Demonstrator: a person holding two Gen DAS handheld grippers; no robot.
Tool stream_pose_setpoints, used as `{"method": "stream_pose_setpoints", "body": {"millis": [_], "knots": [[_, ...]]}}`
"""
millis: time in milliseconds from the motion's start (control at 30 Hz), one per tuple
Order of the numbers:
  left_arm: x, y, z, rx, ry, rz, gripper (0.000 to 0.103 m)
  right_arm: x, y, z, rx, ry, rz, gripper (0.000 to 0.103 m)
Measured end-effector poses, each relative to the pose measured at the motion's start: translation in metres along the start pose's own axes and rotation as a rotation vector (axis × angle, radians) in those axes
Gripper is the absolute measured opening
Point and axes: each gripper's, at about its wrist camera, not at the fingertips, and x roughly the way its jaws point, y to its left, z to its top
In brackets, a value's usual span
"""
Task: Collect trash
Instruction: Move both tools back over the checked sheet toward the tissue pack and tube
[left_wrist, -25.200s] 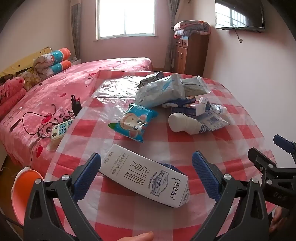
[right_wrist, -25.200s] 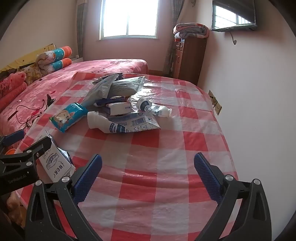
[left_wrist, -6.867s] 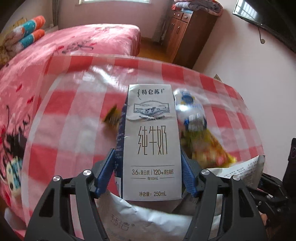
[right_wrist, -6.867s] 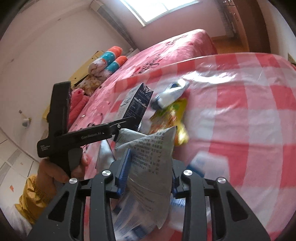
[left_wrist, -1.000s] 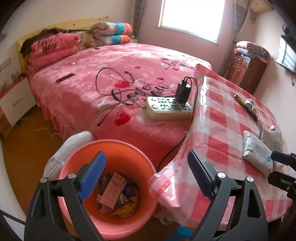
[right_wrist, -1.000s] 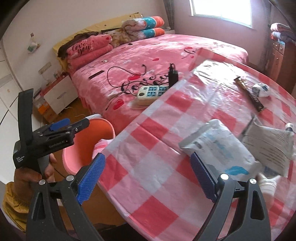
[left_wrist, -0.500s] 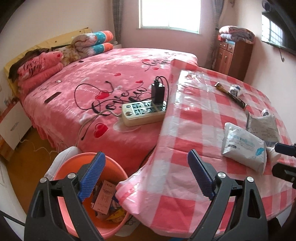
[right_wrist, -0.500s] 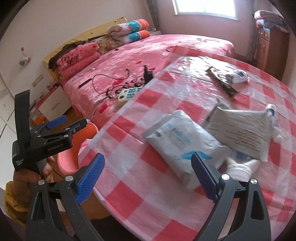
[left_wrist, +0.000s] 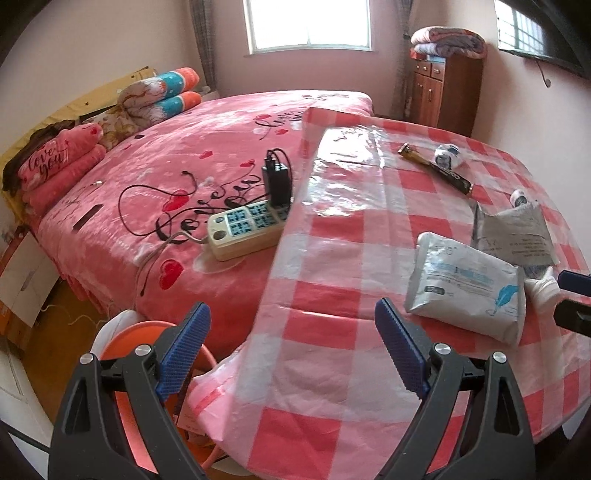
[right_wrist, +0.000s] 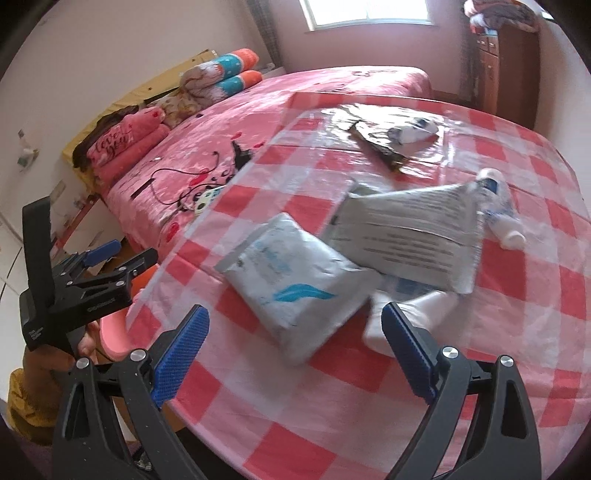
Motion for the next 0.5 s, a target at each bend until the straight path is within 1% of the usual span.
{"method": "stream_pose_setpoints", "body": {"millis": [167,500], "knots": [[0.004,-0.014,0.003,0.029,0.004,-0.009,0.091,-0.001,-0.018,-0.002,0.048,0.0,-0.01,0.093],[0.008,-0.041,0.007,0.082,0.017,-0.028,0.091,-0.01,-0.044,-0.008,0.104,-0.026,-0.032,0.093]]}}
